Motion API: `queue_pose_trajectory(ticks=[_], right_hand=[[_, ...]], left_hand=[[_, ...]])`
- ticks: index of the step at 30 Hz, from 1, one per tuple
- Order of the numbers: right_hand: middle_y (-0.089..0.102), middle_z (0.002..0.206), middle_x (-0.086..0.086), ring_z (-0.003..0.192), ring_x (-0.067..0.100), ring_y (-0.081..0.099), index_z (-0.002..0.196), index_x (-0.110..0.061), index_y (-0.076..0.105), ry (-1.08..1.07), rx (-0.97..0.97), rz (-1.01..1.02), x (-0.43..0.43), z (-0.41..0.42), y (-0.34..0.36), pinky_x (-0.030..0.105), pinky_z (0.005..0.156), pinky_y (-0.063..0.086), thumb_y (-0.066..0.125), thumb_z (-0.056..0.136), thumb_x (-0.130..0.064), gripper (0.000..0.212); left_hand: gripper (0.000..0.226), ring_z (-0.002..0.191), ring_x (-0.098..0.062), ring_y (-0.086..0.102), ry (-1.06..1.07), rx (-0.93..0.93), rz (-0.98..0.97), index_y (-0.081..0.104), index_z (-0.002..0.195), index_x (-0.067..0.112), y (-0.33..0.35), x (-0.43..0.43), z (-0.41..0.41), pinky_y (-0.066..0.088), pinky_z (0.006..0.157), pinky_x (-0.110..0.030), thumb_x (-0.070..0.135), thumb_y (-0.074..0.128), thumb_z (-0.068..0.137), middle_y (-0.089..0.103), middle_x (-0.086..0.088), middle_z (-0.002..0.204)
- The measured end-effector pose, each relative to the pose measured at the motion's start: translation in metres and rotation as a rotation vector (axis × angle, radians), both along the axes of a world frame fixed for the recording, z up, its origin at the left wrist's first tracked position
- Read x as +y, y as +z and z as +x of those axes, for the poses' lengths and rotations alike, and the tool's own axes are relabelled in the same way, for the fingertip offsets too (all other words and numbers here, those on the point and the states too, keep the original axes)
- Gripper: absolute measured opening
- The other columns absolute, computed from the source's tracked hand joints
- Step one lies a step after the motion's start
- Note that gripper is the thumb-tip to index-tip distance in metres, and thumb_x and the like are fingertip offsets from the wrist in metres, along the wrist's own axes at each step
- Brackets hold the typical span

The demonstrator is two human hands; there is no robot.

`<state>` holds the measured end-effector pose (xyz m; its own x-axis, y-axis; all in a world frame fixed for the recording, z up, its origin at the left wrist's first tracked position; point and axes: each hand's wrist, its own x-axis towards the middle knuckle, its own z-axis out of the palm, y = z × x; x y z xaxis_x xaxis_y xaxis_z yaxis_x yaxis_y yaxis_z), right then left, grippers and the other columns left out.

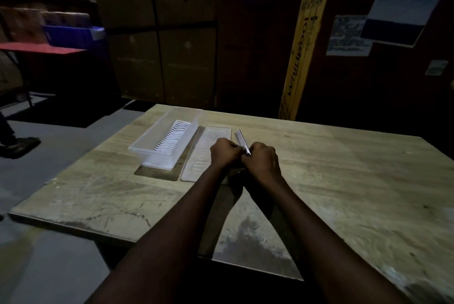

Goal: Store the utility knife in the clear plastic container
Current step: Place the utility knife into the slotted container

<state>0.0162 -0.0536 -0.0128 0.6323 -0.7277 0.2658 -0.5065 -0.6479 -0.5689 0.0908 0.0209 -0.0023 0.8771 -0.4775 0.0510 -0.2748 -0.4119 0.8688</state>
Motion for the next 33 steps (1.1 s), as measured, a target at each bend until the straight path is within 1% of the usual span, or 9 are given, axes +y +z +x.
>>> queue_pose_trajectory(ticks=[4, 8, 11, 16, 19, 21, 25, 27, 33], right_hand=[[0.071, 0.091, 0.012, 0.076, 0.024, 0.061, 0.098, -0.010, 0.067, 0.123, -0.139, 0.075, 0.014, 0.015, 0.020, 0.028, 0.064, 0.046, 0.067, 0.080, -0.024, 0.023], [0.070, 0.080, 0.014, 0.061, 0.024, 0.064, 0.097, -0.006, 0.065, 0.231, -0.214, 0.307, 0.032, 0.038, 0.038, 0.033, 0.058, 0.053, 0.070, 0.080, -0.018, 0.022], [0.065, 0.077, 0.018, 0.053, 0.024, 0.057, 0.091, -0.007, 0.059, 0.299, -0.262, 0.517, 0.052, 0.058, 0.052, 0.030, 0.050, 0.049, 0.071, 0.080, -0.008, 0.016], [0.062, 0.076, 0.017, 0.051, 0.022, 0.055, 0.079, -0.013, 0.053, 0.410, -0.252, 0.601, 0.084, 0.093, 0.071, 0.030, 0.048, 0.048, 0.070, 0.080, -0.003, 0.020], [0.069, 0.086, 0.020, 0.059, 0.027, 0.066, 0.088, -0.015, 0.055, 0.410, -0.252, 0.490, 0.104, 0.111, 0.076, 0.042, 0.060, 0.059, 0.075, 0.076, -0.013, 0.023], [0.067, 0.092, 0.016, 0.068, 0.032, 0.069, 0.103, -0.014, 0.051, 0.347, -0.258, 0.317, 0.116, 0.123, 0.078, 0.049, 0.065, 0.061, 0.077, 0.072, -0.021, 0.041], [0.065, 0.096, 0.016, 0.084, 0.035, 0.065, 0.106, -0.012, 0.048, 0.263, -0.203, -0.017, 0.133, 0.144, 0.079, 0.039, 0.065, 0.053, 0.070, 0.076, -0.030, 0.041], [0.066, 0.101, 0.018, 0.091, 0.038, 0.064, 0.110, -0.011, 0.051, 0.247, -0.147, -0.068, 0.136, 0.153, 0.076, 0.034, 0.064, 0.044, 0.068, 0.078, -0.032, 0.042], [0.067, 0.108, 0.014, 0.098, 0.035, 0.064, 0.117, -0.014, 0.054, 0.205, 0.072, -0.150, 0.136, 0.175, 0.058, 0.034, 0.069, 0.043, 0.068, 0.075, -0.028, 0.047]], left_hand=[[0.024, 0.082, -0.028, 0.075, 0.057, 0.046, -0.171, 0.080, 0.093, -0.001, 0.016, 0.016, 0.018, 0.061, 0.079, -0.037, 0.017, 0.076, 0.077, 0.078, -0.023, 0.090], [0.025, 0.083, -0.029, 0.076, 0.145, -0.008, -0.222, 0.080, 0.095, 0.002, 0.040, 0.040, 0.037, 0.063, 0.081, -0.043, 0.018, 0.078, 0.077, 0.079, -0.019, 0.091], [0.018, 0.078, -0.031, 0.076, 0.217, -0.058, -0.220, 0.081, 0.087, 0.002, 0.056, 0.059, 0.051, 0.063, 0.078, -0.045, 0.014, 0.073, 0.076, 0.079, -0.020, 0.085], [0.016, 0.085, -0.031, 0.076, 0.268, -0.028, -0.219, 0.080, 0.088, 0.003, 0.072, 0.097, 0.085, 0.062, 0.083, -0.046, 0.013, 0.071, 0.078, 0.078, -0.019, 0.089], [0.019, 0.087, -0.030, 0.076, 0.294, -0.087, -0.192, 0.080, 0.093, 0.004, 0.081, 0.115, 0.102, 0.062, 0.083, -0.043, 0.013, 0.073, 0.077, 0.079, -0.019, 0.092], [0.023, 0.091, -0.029, 0.075, 0.317, -0.161, -0.128, 0.080, 0.097, 0.005, 0.085, 0.120, 0.111, 0.061, 0.084, -0.040, 0.015, 0.075, 0.077, 0.079, -0.017, 0.095], [0.021, 0.088, -0.028, 0.074, 0.308, -0.236, -0.042, 0.082, 0.093, 0.007, 0.086, 0.126, 0.127, 0.056, 0.075, -0.032, 0.017, 0.075, 0.075, 0.079, -0.017, 0.090], [0.019, 0.084, -0.029, 0.073, 0.296, -0.258, 0.009, 0.082, 0.088, 0.007, 0.083, 0.129, 0.134, 0.054, 0.071, -0.032, 0.018, 0.074, 0.074, 0.078, -0.018, 0.086], [0.016, 0.092, -0.027, 0.073, 0.213, -0.294, 0.170, 0.082, 0.090, 0.011, 0.059, 0.138, 0.158, 0.057, 0.081, -0.035, 0.020, 0.074, 0.080, 0.079, -0.014, 0.094]])
